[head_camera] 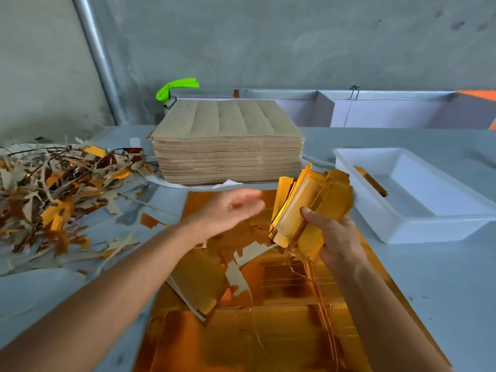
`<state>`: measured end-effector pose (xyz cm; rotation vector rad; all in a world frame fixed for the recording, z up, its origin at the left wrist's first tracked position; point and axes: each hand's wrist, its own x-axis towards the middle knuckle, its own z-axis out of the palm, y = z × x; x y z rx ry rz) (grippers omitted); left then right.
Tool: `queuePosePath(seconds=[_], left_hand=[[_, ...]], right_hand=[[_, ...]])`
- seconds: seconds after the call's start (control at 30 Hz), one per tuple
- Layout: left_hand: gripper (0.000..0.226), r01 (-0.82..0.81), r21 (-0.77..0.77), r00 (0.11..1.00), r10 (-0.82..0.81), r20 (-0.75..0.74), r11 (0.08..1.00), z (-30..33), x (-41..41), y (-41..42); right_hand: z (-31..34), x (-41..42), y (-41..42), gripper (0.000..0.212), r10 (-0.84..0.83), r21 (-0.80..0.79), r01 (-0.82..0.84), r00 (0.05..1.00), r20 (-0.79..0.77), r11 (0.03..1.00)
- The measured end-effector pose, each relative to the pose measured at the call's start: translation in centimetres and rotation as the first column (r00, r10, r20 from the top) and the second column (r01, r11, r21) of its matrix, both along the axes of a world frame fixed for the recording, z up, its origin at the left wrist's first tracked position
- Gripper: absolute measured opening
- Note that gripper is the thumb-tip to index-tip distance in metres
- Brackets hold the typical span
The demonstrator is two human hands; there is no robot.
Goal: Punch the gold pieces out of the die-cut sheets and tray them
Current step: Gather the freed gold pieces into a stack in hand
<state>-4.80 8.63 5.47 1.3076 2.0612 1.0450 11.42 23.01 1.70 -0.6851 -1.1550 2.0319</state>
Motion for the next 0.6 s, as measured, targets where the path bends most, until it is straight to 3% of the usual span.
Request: queuePosePath(seconds=[0.03, 0.1, 0.23, 0.3, 0.4, 0.47, 0.53, 0.6], left_hand=[[0.074, 0.095, -0.080, 0.995, -0.094, 0.016, 0.992, 0.0, 0.9, 0.2], [0.077, 0.148, -0.246, 0.975, -0.183, -0.127, 0.958, -0.9, 1.8, 0.8], [0.022, 0.072, -0.237, 0.953, -0.137, -0.269, 0.969, -1.9, 2.2, 1.2], [0.012, 0.059, -0.240, 0.937, -0.136, -0.321, 0.969, -2.0, 2.0, 0.7], [0.020, 0.139, -0.322, 0.857, -0.277, -0.434, 0.936, -2.4, 1.7, -0.2], [0.038, 0.288, -0.353, 0.871, -0.397, -0.289, 0.890, -2.9, 1.6, -1.0], [0.040, 0.251, -0.240, 0.919, -0.308, -0.246, 0.938, -3.0, 1.0, -1.5], [0.034, -0.045, -0.098, 0.931, 0.006, -0.365, 0.994, -3.3, -0.8, -1.9]], right_hand=[[0.2, -0.2, -0.1, 0.025, 0.003, 0.001, -0.003, 1.000, -0.018, 1.000], [0.4, -0.3, -0.2, 0.022, -0.008, -0.011, 0.008, 0.999, -0.040, 1.000], [0.0, 0.3, 0.4, 0.026, -0.097, -0.031, 0.098, 0.995, 0.024, 0.995], [-0.3, 1.0, 1.1, 0.042, -0.143, -0.084, 0.147, 0.988, 0.051, 0.986], [-0.5, 2.0, 2.2, 0.053, -0.192, -0.130, 0.199, 0.979, 0.062, 0.971], [-0.7, 2.3, 2.7, 0.052, -0.207, -0.152, 0.215, 0.976, 0.068, 0.965], [-1.0, 2.3, 2.9, 0.053, -0.184, -0.156, 0.192, 0.981, 0.067, 0.969], [-1.1, 2.1, 2.7, 0.057, -0.120, -0.156, 0.131, 0.990, 0.079, 0.979]])
